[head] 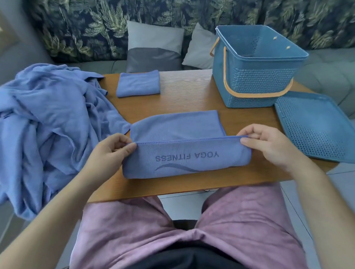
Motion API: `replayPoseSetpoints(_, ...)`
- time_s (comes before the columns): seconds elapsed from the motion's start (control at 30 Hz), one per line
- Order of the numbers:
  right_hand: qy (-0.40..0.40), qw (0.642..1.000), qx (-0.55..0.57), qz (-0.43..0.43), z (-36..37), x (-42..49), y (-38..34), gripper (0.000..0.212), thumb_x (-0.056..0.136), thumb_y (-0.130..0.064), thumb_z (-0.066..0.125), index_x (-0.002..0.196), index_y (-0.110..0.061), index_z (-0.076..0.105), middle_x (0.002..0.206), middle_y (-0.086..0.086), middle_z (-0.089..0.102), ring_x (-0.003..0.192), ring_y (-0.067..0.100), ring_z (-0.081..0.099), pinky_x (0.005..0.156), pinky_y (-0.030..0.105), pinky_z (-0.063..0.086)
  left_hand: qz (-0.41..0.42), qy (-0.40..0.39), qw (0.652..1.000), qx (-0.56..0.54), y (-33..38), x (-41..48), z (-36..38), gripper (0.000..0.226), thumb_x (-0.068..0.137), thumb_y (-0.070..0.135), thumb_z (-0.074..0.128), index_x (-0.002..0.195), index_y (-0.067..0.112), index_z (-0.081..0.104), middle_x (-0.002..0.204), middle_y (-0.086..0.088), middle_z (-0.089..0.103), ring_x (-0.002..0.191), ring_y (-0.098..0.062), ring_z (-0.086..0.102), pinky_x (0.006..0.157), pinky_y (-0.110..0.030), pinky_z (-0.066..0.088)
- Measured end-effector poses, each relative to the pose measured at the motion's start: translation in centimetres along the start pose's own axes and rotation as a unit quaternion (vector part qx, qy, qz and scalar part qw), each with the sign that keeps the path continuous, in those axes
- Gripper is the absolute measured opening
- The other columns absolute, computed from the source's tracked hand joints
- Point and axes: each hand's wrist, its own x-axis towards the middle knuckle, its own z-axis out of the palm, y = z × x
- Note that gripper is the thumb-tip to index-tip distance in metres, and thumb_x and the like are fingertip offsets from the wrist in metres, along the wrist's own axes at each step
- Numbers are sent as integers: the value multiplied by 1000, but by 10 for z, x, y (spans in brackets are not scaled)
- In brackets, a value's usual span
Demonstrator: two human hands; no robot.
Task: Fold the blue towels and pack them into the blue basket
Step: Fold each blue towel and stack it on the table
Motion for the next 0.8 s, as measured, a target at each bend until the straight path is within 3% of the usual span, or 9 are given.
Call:
replayPoseSetpoints(0.17, 60, 998, -1, -14, 12, 39, 0, 17, 99, -3, 59, 95, -18, 66, 82, -3, 75, 73, 6, 63, 69, 20, 49, -19, 59, 998, 21, 11, 34, 13, 13, 95, 29, 65, 87, 20, 64, 78, 5, 63, 72, -8, 52, 69, -28, 39)
replayPoseSetpoints(0.27, 97, 995, -12, -3, 25, 75, 9, 17, 100, -10, 58, 94, -24, 65, 89, 3, 74, 79, 13, 62, 73, 32, 48, -38, 108, 991, 62, 13, 62, 24, 14, 96, 31, 62, 95, 17, 64, 90, 2, 66, 79, -10, 57, 70, -27, 43)
replayPoseSetpoints(0.33, 122, 992, -44, -3, 32, 100, 16, 15, 100, -14, 58, 93, -26, 62, 94, 7, 71, 79, 13, 59, 73, 31, 45, -43, 134, 986, 93, 9, 81, 29, 18, 97, 32, 60, 99, 15, 62, 90, 4, 64, 79, -9, 56, 67, -23, 42)
replayPoseSetpoints(0.47, 145, 982, -124, -6, 44, 135, 25, 9, 100, -18, 56, 95, -24, 60, 87, -7, 65, 75, 4, 56, 69, 25, 40, -51, 159, 976, 139, -5, 107, 36, 19, 98, 30, 58, 101, 12, 60, 83, 10, 57, 75, -7, 53, 64, -21, 40)
replayPoseSetpoints(0.6, 159, 962, -221, 19, 54, 147, 29, 9, 101, -24, 53, 97, -21, 60, 82, -7, 62, 81, 19, 61, 62, 31, 41, -33, 154, 968, 197, -11, 117, 39, 16, 99, 28, 58, 96, 13, 61, 82, 4, 58, 73, -8, 50, 59, -12, 35)
replayPoseSetpoints(0.7, 160, 909, -383, 25, 65, 148, 22, 17, 100, -21, 52, 116, -16, 58, 112, 8, 60, 103, 31, 58, 79, 38, 47, -3, 126, 959, 252, -11, 121, 38, 19, 97, 31, 60, 100, 13, 65, 97, 3, 61, 90, -12, 52, 75, -24, 38)
replayPoseSetpoints(0.77, 184, 851, -491, -36, 79, 146, 14, 28, 96, -18, 56, 124, -16, 57, 120, 12, 54, 110, 34, 51, 89, 43, 44, 7, 102, 954, 282, -13, 122, 37, 22, 97, 32, 61, 101, 11, 68, 101, 1, 61, 94, -15, 53, 81, -27, 39)
replayPoseSetpoints(0.8, 190, 844, -494, -88, 89, 145, 11, 28, 95, -18, 57, 122, -16, 59, 118, 10, 55, 110, 33, 50, 90, 43, 43, 9, 93, 953, 289, -14, 122, 37, 23, 96, 32, 62, 100, 11, 68, 102, 0, 62, 96, -17, 55, 82, -28, 40)
